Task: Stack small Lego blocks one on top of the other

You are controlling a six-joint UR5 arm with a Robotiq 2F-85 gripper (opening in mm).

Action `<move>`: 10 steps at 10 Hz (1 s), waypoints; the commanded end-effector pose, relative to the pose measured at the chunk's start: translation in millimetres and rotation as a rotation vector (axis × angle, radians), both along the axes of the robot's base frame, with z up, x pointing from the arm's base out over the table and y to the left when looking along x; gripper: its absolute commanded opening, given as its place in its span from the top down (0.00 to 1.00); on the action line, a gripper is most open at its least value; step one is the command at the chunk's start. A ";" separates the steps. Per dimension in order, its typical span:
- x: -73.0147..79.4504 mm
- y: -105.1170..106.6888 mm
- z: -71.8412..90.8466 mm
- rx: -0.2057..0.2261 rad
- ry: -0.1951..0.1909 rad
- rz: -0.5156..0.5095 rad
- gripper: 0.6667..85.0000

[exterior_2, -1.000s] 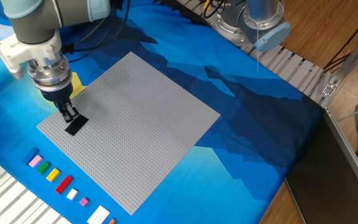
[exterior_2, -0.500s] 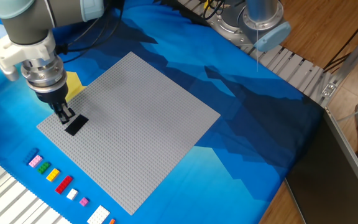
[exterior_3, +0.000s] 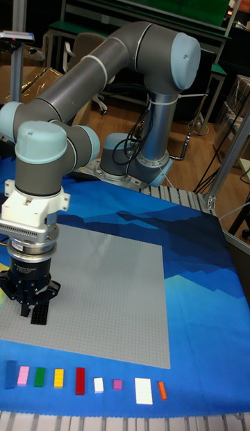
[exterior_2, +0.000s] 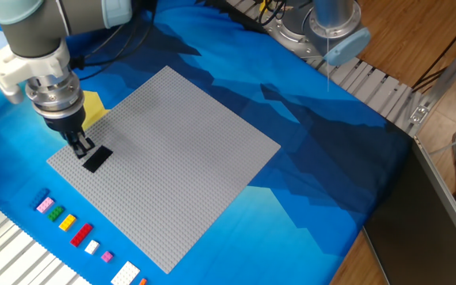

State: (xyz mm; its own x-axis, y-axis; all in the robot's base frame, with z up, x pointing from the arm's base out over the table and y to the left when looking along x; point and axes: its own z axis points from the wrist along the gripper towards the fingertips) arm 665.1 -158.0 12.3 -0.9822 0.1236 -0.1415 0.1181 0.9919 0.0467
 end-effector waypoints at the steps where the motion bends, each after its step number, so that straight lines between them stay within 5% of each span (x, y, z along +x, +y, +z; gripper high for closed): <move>1: 2.3 0.3 1.5 0.004 -0.009 0.022 1.00; 3: 1.1 3.8 1.4 0.015 -0.005 0.035 1.00; 8: -47.3 6.3 1.8 0.014 -0.003 0.005 1.00; 10: -47.7 1.2 2.5 0.008 -0.010 -0.007 1.00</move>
